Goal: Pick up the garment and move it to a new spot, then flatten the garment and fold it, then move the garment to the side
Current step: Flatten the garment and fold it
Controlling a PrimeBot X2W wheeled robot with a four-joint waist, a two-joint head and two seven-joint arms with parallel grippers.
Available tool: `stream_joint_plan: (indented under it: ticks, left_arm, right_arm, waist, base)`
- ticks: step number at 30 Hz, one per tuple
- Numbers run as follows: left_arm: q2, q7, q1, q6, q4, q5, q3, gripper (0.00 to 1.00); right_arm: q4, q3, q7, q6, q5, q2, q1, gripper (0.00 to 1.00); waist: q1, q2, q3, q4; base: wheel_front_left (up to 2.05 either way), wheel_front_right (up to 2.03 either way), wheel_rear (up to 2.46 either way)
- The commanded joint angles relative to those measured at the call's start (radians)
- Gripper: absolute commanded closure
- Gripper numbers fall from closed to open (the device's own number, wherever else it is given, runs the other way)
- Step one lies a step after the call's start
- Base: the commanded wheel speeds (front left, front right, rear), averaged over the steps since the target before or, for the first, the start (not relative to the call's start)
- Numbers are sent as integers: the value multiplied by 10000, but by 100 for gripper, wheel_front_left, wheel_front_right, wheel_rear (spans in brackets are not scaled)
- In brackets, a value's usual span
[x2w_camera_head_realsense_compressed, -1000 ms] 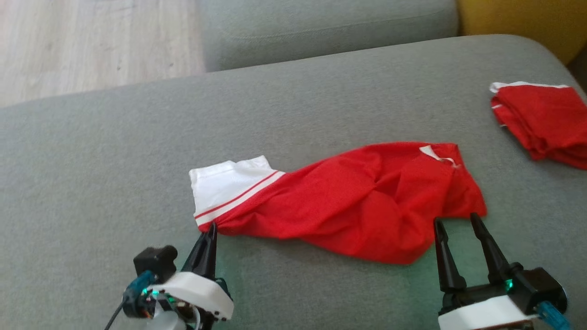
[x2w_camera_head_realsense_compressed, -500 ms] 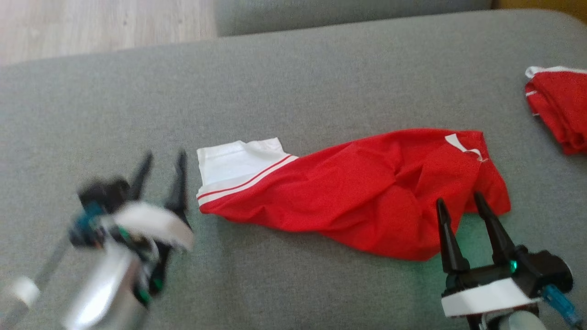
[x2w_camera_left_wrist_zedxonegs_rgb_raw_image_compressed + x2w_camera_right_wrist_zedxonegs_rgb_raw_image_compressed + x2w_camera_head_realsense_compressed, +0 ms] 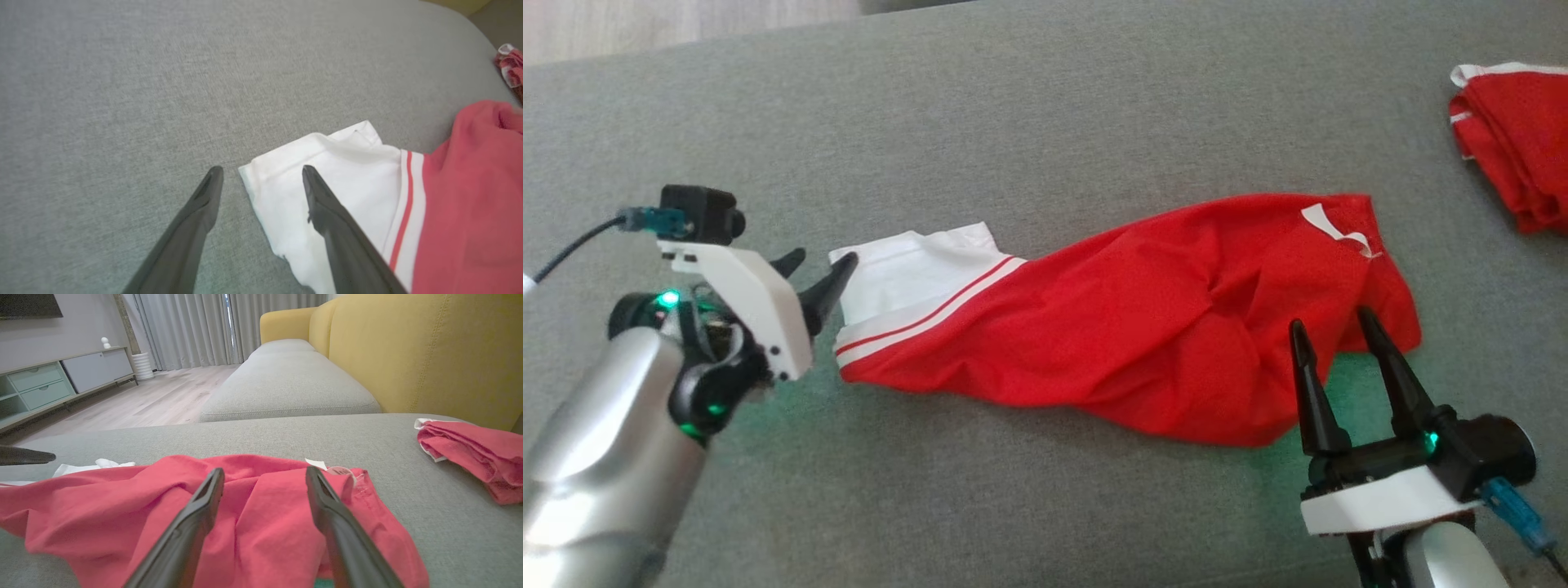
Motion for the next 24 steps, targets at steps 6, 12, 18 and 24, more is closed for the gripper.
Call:
stream_joint_plan:
  ticks: [6, 12, 18, 24]
  left_arm:
    - [1161, 529, -621, -119, -297, -66, 19, 0]
    - [1294, 524, -685, -132, 1, -148, -117, 0]
    - [1304, 559, -721, -139, 231, -236, -309, 0]
    - [1388, 721, -595, -144, 171, -486, -512, 100]
  right_arm:
    - [-283, 329, -92, 65, -33, -108, -409, 0]
    - [-276, 380, -92, 65, -6, -71, -487, 0]
    - [-292, 357, -92, 65, 9, -82, -553, 0]
    - [-291, 305, -92, 65, 2, -82, -550, 0]
  waist:
    - [-2, 0, 166, -405]
    - [-2, 0, 315, -658]
    - [-2, 0, 406, -832]
    - [-2, 0, 402, -900]
  base:
    - [0, 0, 0]
    - [0, 0, 0]
    - [0, 0, 0]
    - [0, 0, 0]
